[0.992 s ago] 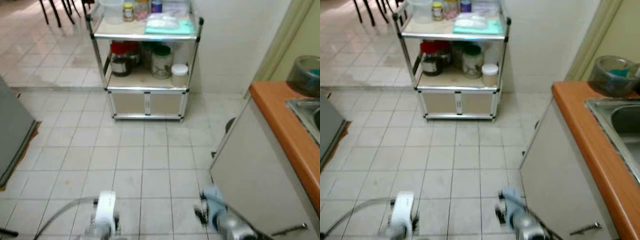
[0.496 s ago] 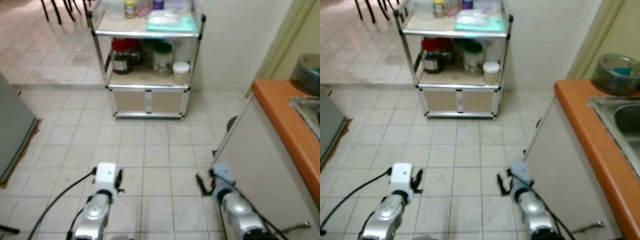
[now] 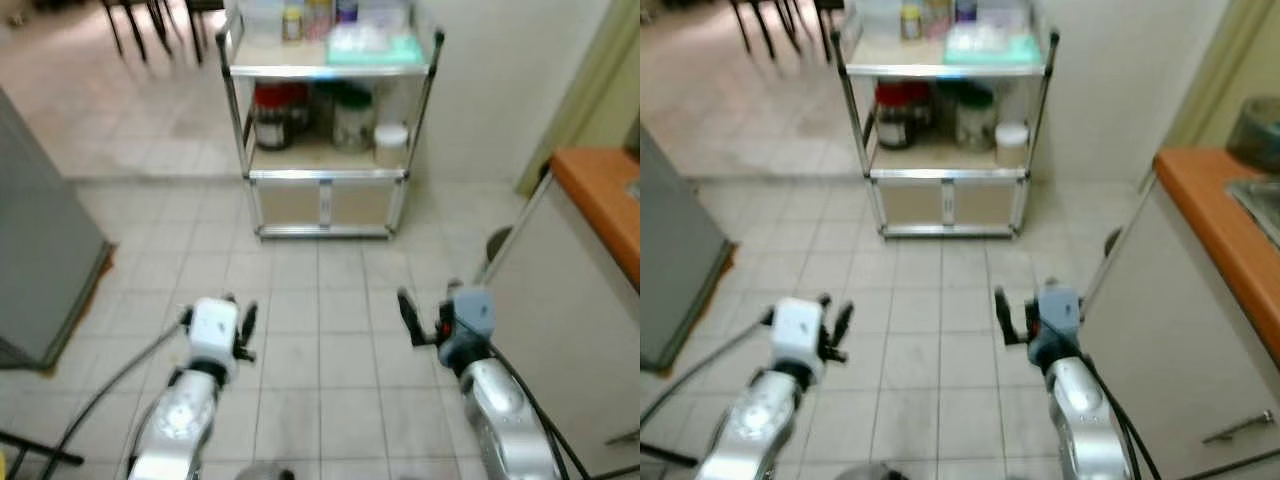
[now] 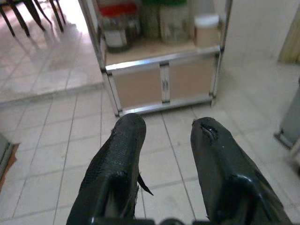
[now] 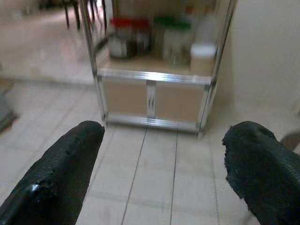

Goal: Kitchen organization

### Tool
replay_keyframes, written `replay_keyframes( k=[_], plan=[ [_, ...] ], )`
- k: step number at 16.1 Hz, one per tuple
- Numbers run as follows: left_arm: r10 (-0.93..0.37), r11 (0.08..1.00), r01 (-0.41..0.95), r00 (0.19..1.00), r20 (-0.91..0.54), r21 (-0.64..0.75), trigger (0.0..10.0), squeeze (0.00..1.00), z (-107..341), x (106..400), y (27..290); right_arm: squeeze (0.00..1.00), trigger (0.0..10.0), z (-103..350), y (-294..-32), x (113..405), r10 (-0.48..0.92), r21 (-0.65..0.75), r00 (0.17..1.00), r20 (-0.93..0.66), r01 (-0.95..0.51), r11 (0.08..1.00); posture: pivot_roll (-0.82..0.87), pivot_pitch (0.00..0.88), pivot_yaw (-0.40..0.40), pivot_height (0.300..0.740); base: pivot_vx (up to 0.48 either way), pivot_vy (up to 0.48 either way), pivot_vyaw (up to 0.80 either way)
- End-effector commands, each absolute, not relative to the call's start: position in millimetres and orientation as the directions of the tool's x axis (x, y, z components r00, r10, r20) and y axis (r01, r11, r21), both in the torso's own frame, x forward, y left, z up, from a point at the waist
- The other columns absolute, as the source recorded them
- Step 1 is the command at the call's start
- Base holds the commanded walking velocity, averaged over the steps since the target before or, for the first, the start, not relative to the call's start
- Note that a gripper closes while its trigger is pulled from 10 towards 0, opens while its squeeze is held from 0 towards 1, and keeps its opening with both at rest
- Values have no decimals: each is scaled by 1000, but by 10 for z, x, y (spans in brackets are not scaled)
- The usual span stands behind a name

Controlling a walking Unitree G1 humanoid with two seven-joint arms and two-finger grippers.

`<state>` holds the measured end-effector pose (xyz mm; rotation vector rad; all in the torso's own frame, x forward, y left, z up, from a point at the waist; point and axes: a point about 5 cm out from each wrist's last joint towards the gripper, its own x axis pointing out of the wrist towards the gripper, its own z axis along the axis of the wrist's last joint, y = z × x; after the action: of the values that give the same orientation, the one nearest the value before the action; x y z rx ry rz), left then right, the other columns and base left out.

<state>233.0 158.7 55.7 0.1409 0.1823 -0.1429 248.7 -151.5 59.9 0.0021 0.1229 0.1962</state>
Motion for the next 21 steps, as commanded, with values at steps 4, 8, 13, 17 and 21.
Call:
replay_keyframes(
  k=[4, 8, 13, 17, 21],
  plan=[
    [-114, 988, 124, 988, -103, 90, 10000, 0, 925, 2345, 1563, 1000, 10000, 960, -1383, 2418, 234, 30, 972, -31, -233, 972, -26, 0, 47, 740, 0, 0, -122],
    [-62, 996, 65, 997, -40, 65, 10000, 0, 1124, 2333, 1578, 1000, 10000, 1135, -1329, 2343, 195, 63, 980, -25, -193, 979, -23, 0, 48, 740, 0, 0, -800],
    [-90, 979, 108, 990, -112, 174, 10000, 0, 1146, 2265, 1596, 1000, 10000, 1052, -1334, 2369, 192, -10, 976, -106, -194, 981, 16, 0, 27, 740, 0, 96, -800],
    [-169, 977, 177, 983, -67, 123, 10000, 0, 1254, 2446, 1499, 1000, 10000, 1183, -1626, 2453, 23, 26, 996, -85, -21, 999, -49, 0, 35, 740, 0, 480, -800],
    [-182, 978, 191, 976, -118, 77, 10000, 0, 1260, 2441, 1457, 1000, 10000, 1187, -1651, 2511, -9, 48, 995, -96, 14, 999, -40, 0, 16, 740, 0, 0, -800]
  ],
)
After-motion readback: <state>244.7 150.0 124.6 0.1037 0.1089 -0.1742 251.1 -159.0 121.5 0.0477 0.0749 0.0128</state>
